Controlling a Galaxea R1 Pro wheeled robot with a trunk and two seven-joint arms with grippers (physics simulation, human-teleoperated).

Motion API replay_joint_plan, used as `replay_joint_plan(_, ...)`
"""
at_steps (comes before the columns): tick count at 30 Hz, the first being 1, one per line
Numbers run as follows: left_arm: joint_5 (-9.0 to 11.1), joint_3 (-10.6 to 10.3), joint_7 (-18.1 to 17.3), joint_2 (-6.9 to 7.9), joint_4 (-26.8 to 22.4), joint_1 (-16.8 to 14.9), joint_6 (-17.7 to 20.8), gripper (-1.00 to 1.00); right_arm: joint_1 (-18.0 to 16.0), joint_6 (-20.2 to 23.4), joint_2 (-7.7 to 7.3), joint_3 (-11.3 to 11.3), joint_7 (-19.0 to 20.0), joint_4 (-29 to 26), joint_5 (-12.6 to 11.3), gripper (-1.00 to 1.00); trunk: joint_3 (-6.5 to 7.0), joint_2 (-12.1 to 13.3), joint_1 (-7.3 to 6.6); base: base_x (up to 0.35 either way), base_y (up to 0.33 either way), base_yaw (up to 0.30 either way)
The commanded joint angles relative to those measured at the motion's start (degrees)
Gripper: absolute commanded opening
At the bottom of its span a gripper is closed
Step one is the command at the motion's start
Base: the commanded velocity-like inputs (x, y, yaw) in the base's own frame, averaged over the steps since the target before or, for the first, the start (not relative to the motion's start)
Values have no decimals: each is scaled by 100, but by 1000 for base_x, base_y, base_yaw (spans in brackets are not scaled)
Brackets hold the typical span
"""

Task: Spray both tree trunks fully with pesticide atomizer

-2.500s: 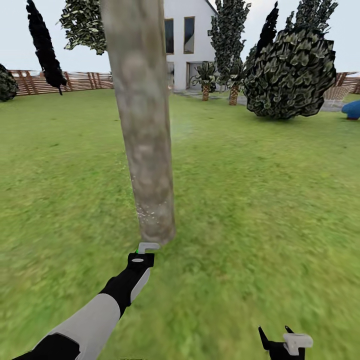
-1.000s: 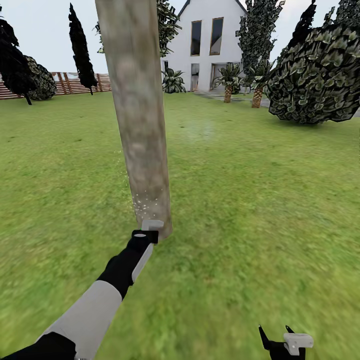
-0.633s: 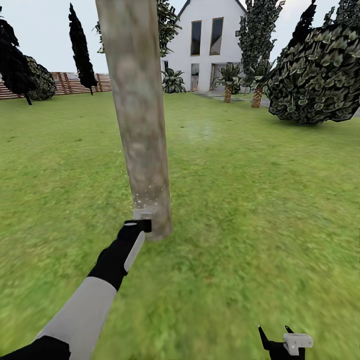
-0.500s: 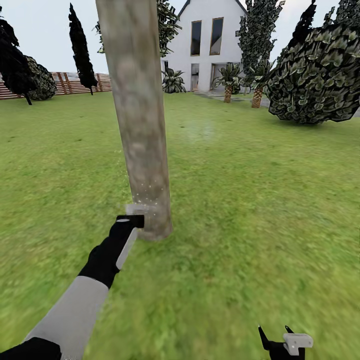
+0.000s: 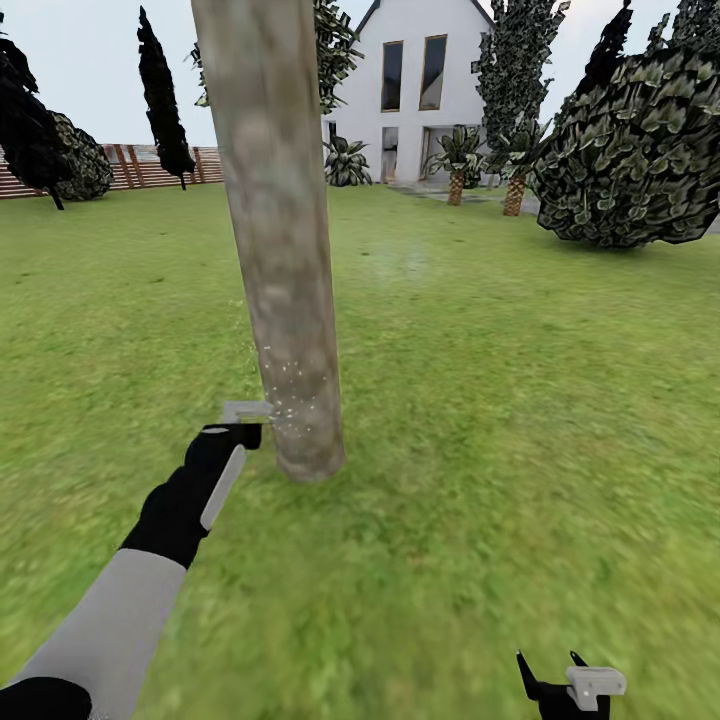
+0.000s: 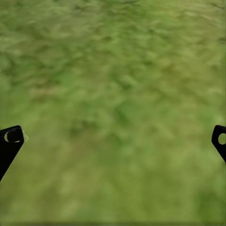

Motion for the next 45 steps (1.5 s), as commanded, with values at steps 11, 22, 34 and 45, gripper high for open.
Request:
replay_joint_plan(11,30,-147,-5,-388,-708,-139,659,-100,0,0,0,0,1,0,0,100,0,0,0,0,0,0)
replay_joint_plan(22,26,-580,21,-636,-1041,-130,717,-100,0,0,0,0,1,0,0,100,0,0,0,-84,-50,0)
replay_joint_plan(34,43,-435,18,-850,-1442,-126,1197,-100,0,0,0,0,1,0,0,100,0,0,0,-4,-2,0)
replay_joint_plan(45,11,-219,77,132,-523,179,519,-100,0,0,0,5,1,8,0,100,0,0,0,0,0,0)
